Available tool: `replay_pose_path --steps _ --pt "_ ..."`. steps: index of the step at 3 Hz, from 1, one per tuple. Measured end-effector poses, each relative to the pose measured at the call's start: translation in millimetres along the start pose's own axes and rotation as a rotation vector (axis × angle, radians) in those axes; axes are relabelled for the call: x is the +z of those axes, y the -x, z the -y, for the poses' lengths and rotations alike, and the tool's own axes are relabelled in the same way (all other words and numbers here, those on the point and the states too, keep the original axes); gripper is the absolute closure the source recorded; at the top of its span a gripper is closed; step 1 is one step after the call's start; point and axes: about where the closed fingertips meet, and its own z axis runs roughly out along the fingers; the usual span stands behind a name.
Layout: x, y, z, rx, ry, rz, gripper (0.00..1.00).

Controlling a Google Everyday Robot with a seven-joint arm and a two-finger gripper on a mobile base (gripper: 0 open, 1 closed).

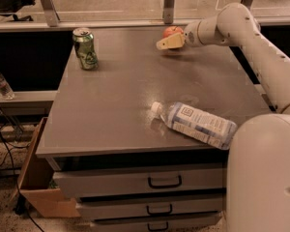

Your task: Move apple near blue plastic bottle

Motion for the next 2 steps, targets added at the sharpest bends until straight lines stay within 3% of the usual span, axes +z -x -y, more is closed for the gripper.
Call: replay_pose_path --steps 2 --pt "8.5 2.9 -11.4 -0.03 0.037 -0.003 0.63"
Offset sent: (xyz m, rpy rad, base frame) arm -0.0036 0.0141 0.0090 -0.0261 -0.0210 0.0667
